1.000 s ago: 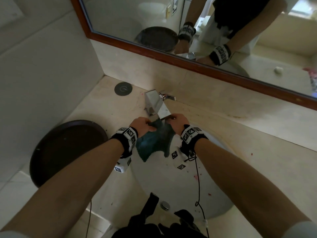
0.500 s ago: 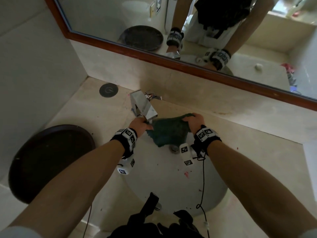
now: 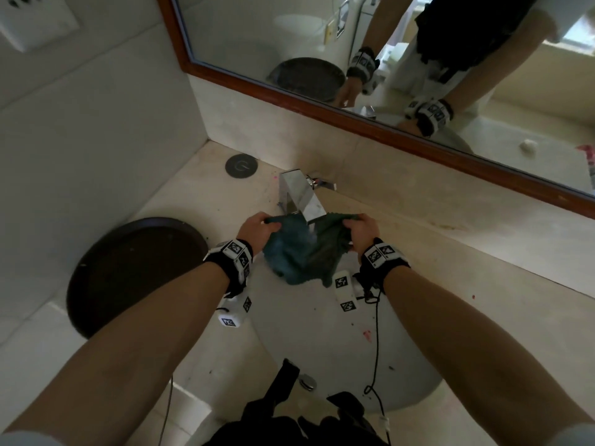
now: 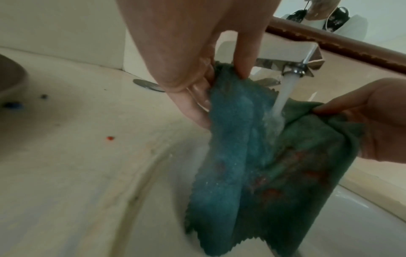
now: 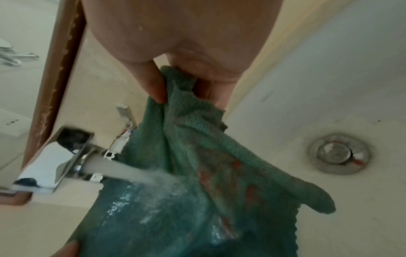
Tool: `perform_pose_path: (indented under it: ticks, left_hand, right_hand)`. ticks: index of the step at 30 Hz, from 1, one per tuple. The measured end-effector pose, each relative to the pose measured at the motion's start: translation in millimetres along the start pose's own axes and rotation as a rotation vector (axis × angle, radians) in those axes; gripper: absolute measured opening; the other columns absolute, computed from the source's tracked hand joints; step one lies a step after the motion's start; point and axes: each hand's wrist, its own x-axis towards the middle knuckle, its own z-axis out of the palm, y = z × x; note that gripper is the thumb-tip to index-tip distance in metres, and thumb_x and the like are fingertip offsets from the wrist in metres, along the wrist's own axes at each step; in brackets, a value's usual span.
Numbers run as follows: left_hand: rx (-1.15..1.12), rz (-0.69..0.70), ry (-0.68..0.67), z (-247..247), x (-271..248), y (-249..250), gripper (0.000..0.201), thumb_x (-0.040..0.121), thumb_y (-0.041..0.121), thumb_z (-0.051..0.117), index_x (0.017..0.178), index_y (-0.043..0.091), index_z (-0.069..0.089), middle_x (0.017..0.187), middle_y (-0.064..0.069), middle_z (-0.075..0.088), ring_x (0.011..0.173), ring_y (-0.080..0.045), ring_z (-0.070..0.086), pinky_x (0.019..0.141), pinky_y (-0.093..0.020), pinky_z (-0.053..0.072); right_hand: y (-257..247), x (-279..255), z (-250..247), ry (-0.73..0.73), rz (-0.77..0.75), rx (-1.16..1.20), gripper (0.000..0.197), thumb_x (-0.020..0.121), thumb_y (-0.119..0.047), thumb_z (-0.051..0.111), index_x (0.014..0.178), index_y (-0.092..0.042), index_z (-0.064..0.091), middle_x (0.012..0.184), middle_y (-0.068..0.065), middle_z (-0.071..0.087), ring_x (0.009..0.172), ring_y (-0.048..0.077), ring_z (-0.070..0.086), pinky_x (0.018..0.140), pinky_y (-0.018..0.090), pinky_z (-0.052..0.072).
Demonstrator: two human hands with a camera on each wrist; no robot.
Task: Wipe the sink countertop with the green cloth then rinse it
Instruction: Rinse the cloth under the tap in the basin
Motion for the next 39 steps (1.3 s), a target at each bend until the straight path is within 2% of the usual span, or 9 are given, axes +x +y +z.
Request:
perform_pose_path:
  ticks: [4,7,10,16,19,23,27,32,39]
  left_hand:
    - [0.085,0.007,0.107,-20.6,-5.3,-8.3,0.032,0.093,0.023,0.058,0.117,0.003,0.056,0.119,-0.019,0.06,0.11,-0.033,0.056,0.087,-0.033,0.042]
    - [0.105,0.003,0.175,-34.4,-8.6,-15.7,0.032,0.093,0.023,0.059,0.117,0.003,0.056,0.12,-0.021,0.06,0.111,-0.035,0.056,0.09,-0.035,0.042]
    - [0.111,0.001,0.215,-45.3,-11.9,-24.4,0.032,0.092,0.025,0.06,0.116,0.004,0.057,0.119,-0.021,0.06,0.111,-0.036,0.056,0.096,-0.042,0.045]
    - [0.107,0.011,0.235,-48.2,-15.2,-27.9,0.031,0.092,0.029,0.06,0.114,0.008,0.058,0.116,-0.018,0.062,0.107,-0.036,0.058,0.095,-0.045,0.048]
    - [0.082,0.026,0.213,-38.2,-15.6,-20.9,0.028,0.092,0.03,0.059,0.111,0.01,0.057,0.111,-0.016,0.064,0.103,-0.035,0.06,0.09,-0.042,0.05]
    - [0.092,0.054,0.152,-18.6,-12.6,-8.6,0.027,0.093,0.029,0.06,0.109,0.008,0.059,0.111,-0.015,0.064,0.102,-0.032,0.06,0.083,-0.033,0.046]
    - [0.083,0.054,0.096,4.5,-7.6,3.0,0.026,0.09,0.028,0.063,0.107,0.008,0.061,0.111,-0.018,0.066,0.101,-0.034,0.063,0.087,-0.04,0.052]
    - [0.059,0.045,-0.006,34.3,5.1,12.9,0.029,0.09,0.027,0.062,0.112,0.008,0.062,0.117,-0.021,0.066,0.104,-0.037,0.064,0.089,-0.05,0.054]
    - [0.047,0.051,-0.076,52.8,10.7,16.0,0.032,0.091,0.022,0.056,0.118,0.005,0.062,0.116,-0.023,0.065,0.106,-0.041,0.064,0.087,-0.054,0.055]
  right_hand:
    - [3.2,-0.7,19.1,-0.048,-0.009,-0.029,0.011,0.085,-0.014,0.067,0.083,-0.019,0.057,0.089,0.011,0.065,0.097,0.038,0.063,0.089,0.059,0.052]
    - [9.6,4.4,30.5,-0.106,-0.017,-0.038,0.015,0.08,-0.02,0.074,0.086,-0.017,0.061,0.095,0.014,0.068,0.096,0.037,0.064,0.087,0.058,0.053]
    - [10.8,0.8,38.8,-0.159,0.013,-0.008,0.022,0.08,-0.013,0.074,0.097,-0.01,0.06,0.107,0.017,0.065,0.103,0.039,0.061,0.085,0.061,0.053]
    - [12.9,0.8,37.1,-0.152,0.014,-0.025,0.02,0.077,-0.012,0.077,0.087,-0.015,0.059,0.101,0.015,0.068,0.097,0.035,0.065,0.084,0.054,0.056]
    - [14.0,6.6,24.0,-0.061,-0.069,-0.124,0.016,0.076,-0.019,0.077,0.082,-0.018,0.061,0.093,0.012,0.07,0.091,0.033,0.067,0.086,0.052,0.055]
    - [12.8,6.7,-3.6,0.014,-0.106,-0.171,0.026,0.081,-0.027,0.073,0.101,-0.011,0.065,0.099,0.012,0.07,0.092,0.031,0.066,0.09,0.047,0.055]
    - [15.6,9.6,-29.8,0.101,-0.092,-0.141,0.034,0.084,-0.026,0.071,0.11,-0.006,0.065,0.103,0.013,0.067,0.095,0.03,0.064,0.091,0.044,0.053]
    - [22.4,14.3,-57.3,0.212,-0.053,-0.141,0.035,0.083,-0.03,0.072,0.107,-0.006,0.067,0.103,0.014,0.069,0.097,0.033,0.065,0.09,0.049,0.054]
    - [28.2,20.5,-76.0,0.264,-0.027,-0.101,0.03,0.08,-0.032,0.073,0.101,-0.011,0.068,0.103,0.013,0.07,0.096,0.033,0.065,0.09,0.05,0.054]
